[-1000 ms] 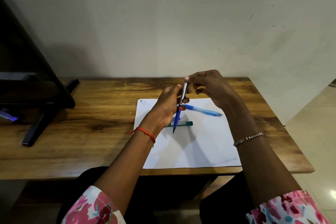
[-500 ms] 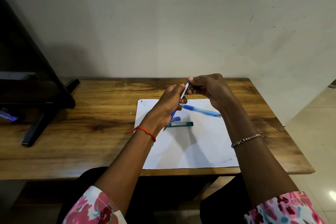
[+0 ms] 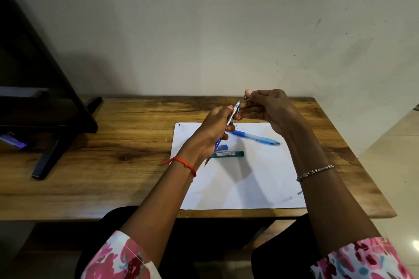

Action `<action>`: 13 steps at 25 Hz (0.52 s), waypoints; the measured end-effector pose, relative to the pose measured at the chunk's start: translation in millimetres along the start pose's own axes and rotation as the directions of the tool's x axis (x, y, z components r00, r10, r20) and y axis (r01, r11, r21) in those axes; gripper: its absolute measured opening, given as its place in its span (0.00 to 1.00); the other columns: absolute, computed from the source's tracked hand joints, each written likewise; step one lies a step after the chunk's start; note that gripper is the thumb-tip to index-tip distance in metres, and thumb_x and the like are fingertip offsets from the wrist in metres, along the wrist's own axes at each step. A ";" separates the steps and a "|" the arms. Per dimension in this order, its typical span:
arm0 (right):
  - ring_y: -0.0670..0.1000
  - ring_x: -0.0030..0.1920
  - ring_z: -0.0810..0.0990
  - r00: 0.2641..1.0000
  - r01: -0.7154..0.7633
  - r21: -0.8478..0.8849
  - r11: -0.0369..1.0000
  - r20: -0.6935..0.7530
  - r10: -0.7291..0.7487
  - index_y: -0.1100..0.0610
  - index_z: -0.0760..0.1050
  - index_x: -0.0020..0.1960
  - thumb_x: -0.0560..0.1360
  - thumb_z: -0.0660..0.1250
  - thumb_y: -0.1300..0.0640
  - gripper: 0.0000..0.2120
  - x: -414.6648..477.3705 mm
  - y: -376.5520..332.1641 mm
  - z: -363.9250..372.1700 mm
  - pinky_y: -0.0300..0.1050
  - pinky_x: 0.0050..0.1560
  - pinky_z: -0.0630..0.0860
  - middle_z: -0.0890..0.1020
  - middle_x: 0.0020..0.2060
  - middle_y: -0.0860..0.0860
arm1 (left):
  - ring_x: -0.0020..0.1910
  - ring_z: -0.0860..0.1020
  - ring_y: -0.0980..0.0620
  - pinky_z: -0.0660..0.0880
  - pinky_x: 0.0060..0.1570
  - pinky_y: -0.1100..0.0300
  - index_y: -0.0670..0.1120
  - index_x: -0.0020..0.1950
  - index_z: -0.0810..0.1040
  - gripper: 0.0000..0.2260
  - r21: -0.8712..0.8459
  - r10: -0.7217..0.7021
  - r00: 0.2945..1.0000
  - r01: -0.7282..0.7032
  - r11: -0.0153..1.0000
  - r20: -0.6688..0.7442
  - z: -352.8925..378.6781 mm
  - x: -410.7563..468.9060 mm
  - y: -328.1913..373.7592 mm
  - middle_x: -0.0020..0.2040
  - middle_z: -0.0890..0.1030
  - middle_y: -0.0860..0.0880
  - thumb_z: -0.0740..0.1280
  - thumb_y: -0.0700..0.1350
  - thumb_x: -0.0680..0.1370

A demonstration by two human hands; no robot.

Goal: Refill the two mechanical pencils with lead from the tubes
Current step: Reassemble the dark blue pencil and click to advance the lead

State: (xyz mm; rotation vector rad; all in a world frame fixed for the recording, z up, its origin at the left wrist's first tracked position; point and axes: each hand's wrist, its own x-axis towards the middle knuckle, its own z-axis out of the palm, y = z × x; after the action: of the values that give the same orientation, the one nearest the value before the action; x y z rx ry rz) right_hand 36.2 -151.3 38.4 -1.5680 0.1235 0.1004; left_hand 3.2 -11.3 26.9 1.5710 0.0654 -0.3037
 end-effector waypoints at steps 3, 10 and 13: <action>0.56 0.36 0.84 0.998 -0.064 0.010 0.998 0.003 0.064 0.64 0.77 0.44 0.77 0.64 0.63 0.06 1.2 0.1 0.8 0.47 0.45 0.82 0.83 0.37 0.59 | 0.28 0.65 0.57 0.62 0.25 0.67 0.45 0.47 0.71 0.10 -0.011 0.003 1.000 -0.003 1.000 0.007 -0.8 0.2 0.0 0.40 0.76 0.51 0.53 0.46 0.81; 0.46 0.28 0.74 0.976 -0.144 0.002 0.990 0.167 0.142 0.62 0.78 0.41 0.76 0.65 0.62 0.07 3.5 -1.0 -3.7 0.36 0.32 0.74 0.78 0.32 0.54 | 0.30 0.66 0.56 0.62 0.28 0.66 0.44 0.50 0.72 0.11 0.033 -0.023 1.000 0.023 0.999 0.011 0.9 -1.0 -0.7 0.42 0.76 0.50 0.53 0.47 0.81; 0.47 0.29 0.72 0.989 -0.065 -0.104 0.992 0.124 0.077 0.62 0.79 0.39 0.74 0.68 0.62 0.06 4.8 2.7 -3.0 0.36 0.31 0.73 0.78 0.31 0.54 | 0.29 0.65 0.56 0.61 0.27 0.65 0.47 0.46 0.72 0.11 0.038 -0.016 0.999 0.015 0.999 0.034 1.1 -1.6 0.2 0.42 0.76 0.50 0.52 0.47 0.81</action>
State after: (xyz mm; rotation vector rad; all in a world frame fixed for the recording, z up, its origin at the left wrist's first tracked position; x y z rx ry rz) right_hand 40.5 -154.3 35.0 -1.6527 0.0741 0.2666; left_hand 1.6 -12.2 27.5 1.6025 0.0457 -0.3453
